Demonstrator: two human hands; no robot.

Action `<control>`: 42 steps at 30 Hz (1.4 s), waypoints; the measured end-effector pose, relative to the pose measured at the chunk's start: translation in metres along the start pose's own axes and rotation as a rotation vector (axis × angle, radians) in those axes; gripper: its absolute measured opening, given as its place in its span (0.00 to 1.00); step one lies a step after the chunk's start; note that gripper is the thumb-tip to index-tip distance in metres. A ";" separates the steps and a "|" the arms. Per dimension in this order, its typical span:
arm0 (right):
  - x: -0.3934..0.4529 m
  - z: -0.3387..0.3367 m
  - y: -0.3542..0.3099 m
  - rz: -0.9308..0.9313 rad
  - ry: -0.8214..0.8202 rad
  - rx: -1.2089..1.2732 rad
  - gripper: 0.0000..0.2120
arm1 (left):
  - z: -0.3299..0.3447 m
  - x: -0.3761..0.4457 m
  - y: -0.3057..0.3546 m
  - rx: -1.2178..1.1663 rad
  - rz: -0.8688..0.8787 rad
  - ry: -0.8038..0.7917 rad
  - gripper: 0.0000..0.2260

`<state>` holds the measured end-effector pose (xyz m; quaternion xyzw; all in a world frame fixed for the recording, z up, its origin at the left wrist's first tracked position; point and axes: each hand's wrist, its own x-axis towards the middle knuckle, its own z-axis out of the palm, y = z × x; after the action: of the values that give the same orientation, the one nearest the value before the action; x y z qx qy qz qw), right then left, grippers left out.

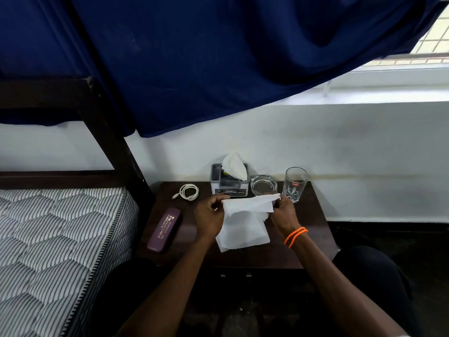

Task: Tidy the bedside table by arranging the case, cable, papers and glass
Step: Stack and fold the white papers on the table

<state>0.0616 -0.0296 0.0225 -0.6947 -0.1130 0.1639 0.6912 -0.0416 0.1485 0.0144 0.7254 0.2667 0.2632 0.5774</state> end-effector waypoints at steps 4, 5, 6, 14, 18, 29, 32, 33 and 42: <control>0.000 0.003 0.008 0.000 0.018 -0.050 0.11 | 0.003 0.001 -0.006 -0.039 -0.088 -0.033 0.13; 0.000 0.003 0.010 0.010 0.013 -0.056 0.11 | 0.004 0.001 -0.008 -0.040 -0.119 -0.042 0.13; -0.001 0.003 0.012 0.020 0.008 -0.067 0.12 | 0.005 0.000 -0.011 -0.042 -0.146 -0.048 0.13; 0.002 0.009 0.019 -0.049 0.029 -0.359 0.11 | 0.011 0.002 -0.020 0.031 -0.167 -0.047 0.07; 0.004 0.010 0.008 -0.078 0.096 -0.311 0.09 | 0.011 0.005 -0.010 -0.031 -0.125 -0.005 0.02; 0.002 0.008 0.026 0.042 0.053 -0.140 0.14 | 0.007 -0.001 -0.021 0.061 -0.230 -0.079 0.10; 0.002 0.010 0.029 0.026 -0.057 -0.218 0.16 | 0.009 -0.003 -0.018 -0.003 -0.258 -0.102 0.10; 0.002 0.011 0.031 0.014 -0.083 -0.254 0.16 | 0.009 -0.004 -0.018 -0.021 -0.257 -0.109 0.11; 0.007 0.009 0.028 -0.019 0.037 -0.326 0.07 | 0.010 -0.002 -0.010 -0.046 -0.252 -0.112 0.04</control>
<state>0.0623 -0.0190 -0.0062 -0.7996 -0.1320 0.1241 0.5726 -0.0370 0.1423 0.0025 0.6866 0.3167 0.1535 0.6362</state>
